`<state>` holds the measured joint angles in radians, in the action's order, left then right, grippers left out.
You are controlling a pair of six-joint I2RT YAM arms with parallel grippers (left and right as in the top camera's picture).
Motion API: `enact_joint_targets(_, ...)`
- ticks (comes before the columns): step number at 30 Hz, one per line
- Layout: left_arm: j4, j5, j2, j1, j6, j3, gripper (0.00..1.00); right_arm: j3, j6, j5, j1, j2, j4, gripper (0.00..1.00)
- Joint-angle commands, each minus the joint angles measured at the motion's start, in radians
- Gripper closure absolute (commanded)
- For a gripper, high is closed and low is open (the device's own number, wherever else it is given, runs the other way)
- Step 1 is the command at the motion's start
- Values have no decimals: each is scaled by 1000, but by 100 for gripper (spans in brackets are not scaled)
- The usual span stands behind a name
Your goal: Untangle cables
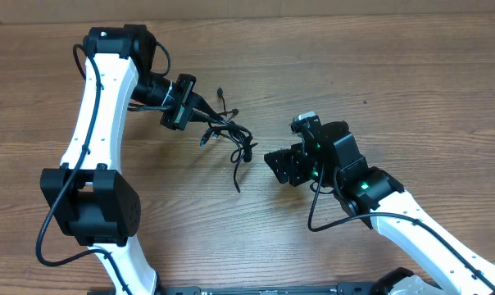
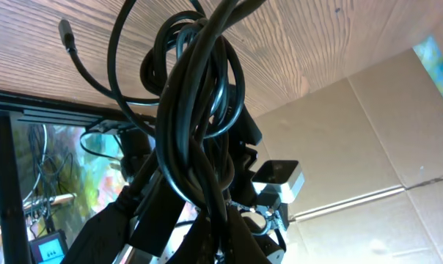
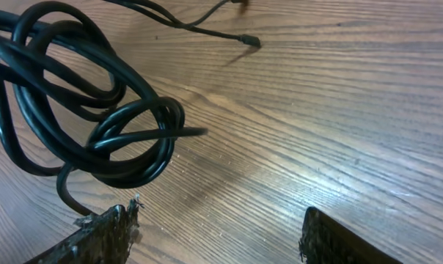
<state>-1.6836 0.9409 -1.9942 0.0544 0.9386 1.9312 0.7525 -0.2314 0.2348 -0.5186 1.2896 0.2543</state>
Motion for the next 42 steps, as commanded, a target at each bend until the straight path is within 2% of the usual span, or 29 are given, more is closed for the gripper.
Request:
enact_joint_targets(1, -6, 55, 1, 6, -19, 18, 96, 4, 27, -8, -4, 3, -8, 27)
enact_joint_targets(13, -6, 103, 1, 36, -52, 18, 96, 4, 76, -5, -4, 3, -20, 27)
enact_joint_targets(19, 13, 80, 1, 40, -15, 18, 96, 4, 72, 125, -4, 3, -43, 28)
enact_joint_targets(24, 12, 81, 1, 45, -20, 18, 96, 4, 62, 126, -4, 3, -38, 30)
enact_joint_targets(28, -6, 154, 1, 51, -124, 18, 96, 2, 174, 121, -3, 3, -24, 36)
enact_joint_targets(31, -6, 179, 1, 51, -146, 18, 96, 0, 270, 84, -3, 3, -11, 43)
enact_joint_targets(33, -6, 179, 1, 49, -147, 18, 96, 0, 325, 57, -3, 3, -20, 44)
enact_joint_targets(37, -6, 210, 1, 52, -171, 18, 96, 0, 525, 42, -3, 3, -67, 46)
enact_joint_targets(42, -6, 224, 1, 53, -220, 18, 96, 0, 555, -57, -3, 3, -76, 47)
